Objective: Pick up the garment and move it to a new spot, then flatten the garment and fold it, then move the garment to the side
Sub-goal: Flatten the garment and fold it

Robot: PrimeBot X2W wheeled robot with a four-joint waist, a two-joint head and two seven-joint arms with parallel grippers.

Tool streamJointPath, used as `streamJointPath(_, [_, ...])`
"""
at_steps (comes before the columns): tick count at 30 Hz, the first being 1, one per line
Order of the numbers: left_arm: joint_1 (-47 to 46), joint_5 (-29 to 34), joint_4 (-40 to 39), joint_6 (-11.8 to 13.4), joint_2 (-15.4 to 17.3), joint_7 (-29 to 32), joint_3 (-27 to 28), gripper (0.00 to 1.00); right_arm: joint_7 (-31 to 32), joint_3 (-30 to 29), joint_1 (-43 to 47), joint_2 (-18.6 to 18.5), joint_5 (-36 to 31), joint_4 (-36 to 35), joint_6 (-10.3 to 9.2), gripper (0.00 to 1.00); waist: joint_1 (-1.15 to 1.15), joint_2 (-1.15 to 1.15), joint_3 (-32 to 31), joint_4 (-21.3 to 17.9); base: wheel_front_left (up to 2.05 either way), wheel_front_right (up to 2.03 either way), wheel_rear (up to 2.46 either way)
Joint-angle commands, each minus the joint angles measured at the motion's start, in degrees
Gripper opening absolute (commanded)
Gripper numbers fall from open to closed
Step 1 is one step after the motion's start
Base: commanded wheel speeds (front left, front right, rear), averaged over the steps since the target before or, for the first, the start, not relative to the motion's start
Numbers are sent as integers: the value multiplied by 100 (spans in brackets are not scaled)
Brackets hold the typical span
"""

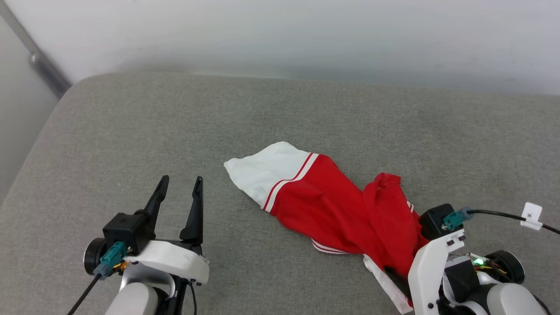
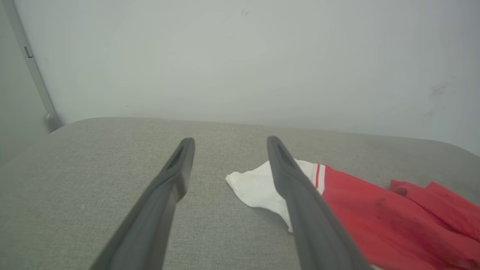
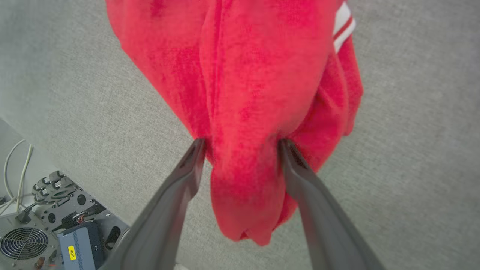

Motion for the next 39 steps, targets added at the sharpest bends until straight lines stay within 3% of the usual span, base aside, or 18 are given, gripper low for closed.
streamJointPath(1, [-44, 52, 28, -31, -45, -14, 41, 100, 36, 11, -103, -26, 38, 11, -2, 100, 0, 0, 94, 102, 0, 0, 0])
streamJointPath(2, [-60, 60, 41, -48, -73, -14, 69, 100, 113, 34, -112, -39, 63, 36, -2, 100, 0, 0, 126, 122, 0, 0, 0])
streamJointPath(3, [-79, 83, 49, -80, -102, -14, 98, 100, 163, 46, -129, -61, 72, 52, -2, 52, 0, 0, 155, 139, 0, 0, 0])
streamJointPath(4, [-81, 100, 59, -99, -138, -14, 130, 100, 160, 50, -179, -66, 97, 34, -2, 16, 0, 0, 173, 150, 0, 0, 0])
streamJointPath(5, [-72, 114, 65, -112, -159, -14, 169, 100, 152, 54, -222, -59, 124, 8, -2, 0, 0, 0, 189, 152, 0, 0, 0])
streamJointPath(15, [-181, 317, 97, -357, -377, -14, 464, 100, -511, -535, -1024, -117, 82, -126, -2, 0, 0, 0, 425, 100, 0, 0, 0])
streamJointPath(23, [-474, 511, 130, -624, -642, -14, 549, 100, -909, -1391, -1998, -317, 161, 1010, -2, 0, 0, 0, 939, 283, 0, 0, 0])
streamJointPath(30, [-631, 688, 225, -817, -849, -14, 755, 100, -1615, -1477, -2477, -486, 245, 2224, -2, 0, 0, 0, 1242, 360, 0, 0, 0])
streamJointPath(31, [-615, 715, 236, -843, -867, -14, 781, 100, -1749, -1470, -2476, -487, 261, 2398, -2, 31, 0, 0, 1252, 355, 0, 0, 0])
streamJointPath(32, [-605, 740, 253, -855, -888, -14, 814, 100, -1858, -1417, -2484, -475, 297, 2551, -2, 100, 0, 0, 1257, 348, 0, 0, 0])
streamJointPath(39, [-507, 918, 316, -952, -930, -14, 1058, 100, -2996, -1179, -2423, -383, 496, 2764, -2, 100, 0, 0, 1058, 127, 0, 0, 0])
